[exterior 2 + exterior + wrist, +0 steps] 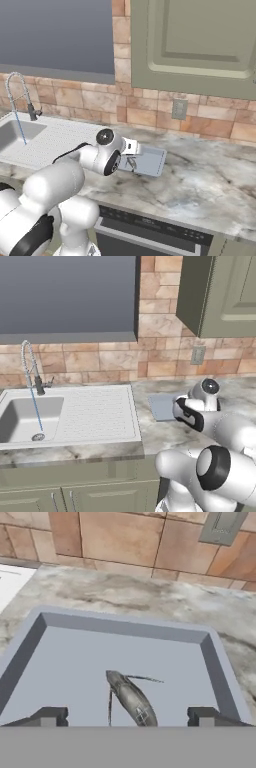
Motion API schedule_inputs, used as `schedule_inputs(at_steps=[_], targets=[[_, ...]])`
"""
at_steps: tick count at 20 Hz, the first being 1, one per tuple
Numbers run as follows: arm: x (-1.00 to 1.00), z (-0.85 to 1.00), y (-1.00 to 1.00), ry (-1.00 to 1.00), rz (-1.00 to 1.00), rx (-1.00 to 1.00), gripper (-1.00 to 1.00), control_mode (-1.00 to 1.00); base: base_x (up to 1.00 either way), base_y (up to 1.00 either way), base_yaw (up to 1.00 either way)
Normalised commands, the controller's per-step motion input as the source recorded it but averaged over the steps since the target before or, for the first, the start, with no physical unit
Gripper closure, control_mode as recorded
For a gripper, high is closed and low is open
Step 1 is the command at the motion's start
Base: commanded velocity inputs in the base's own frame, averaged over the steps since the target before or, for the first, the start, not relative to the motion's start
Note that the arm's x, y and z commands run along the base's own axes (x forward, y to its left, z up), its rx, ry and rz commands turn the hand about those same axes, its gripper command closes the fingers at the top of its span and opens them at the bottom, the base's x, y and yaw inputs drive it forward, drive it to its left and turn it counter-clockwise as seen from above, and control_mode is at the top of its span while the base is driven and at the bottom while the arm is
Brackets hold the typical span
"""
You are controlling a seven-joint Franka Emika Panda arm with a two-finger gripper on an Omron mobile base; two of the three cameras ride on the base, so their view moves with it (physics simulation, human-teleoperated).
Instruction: Take the fish out of the fridge, briefly rinse it in the sink, and place it on the tray next to the sink.
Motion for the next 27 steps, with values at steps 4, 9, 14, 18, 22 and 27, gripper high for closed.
schedule_inputs(at_steps=[4, 9, 14, 18, 22, 27], targets=[[-0.37, 0.59, -0.01, 0.00, -0.08, 0.09, -1.00, -1.00, 0.00, 0.00, 0.00], [-0.99, 0.51, 0.00, -0.23, -0.08, 0.10, -1.00, -1.00, 0.00, 0.00, 0.00], [-1.00, 0.75, -0.11, -0.49, -0.07, 0.04, -1.00, -1.00, 0.00, 0.00, 0.00], [-1.00, 0.99, -0.13, -0.59, -0.06, 0.00, -1.00, -1.00, 0.00, 0.00, 0.00], [-1.00, 1.00, -0.08, -0.58, -0.02, 0.01, -1.00, -1.00, 0.00, 0.00, 0.00], [-1.00, 1.00, 0.00, -0.48, 0.00, 0.03, -1.00, -1.00, 0.00, 0.00, 0.00]])
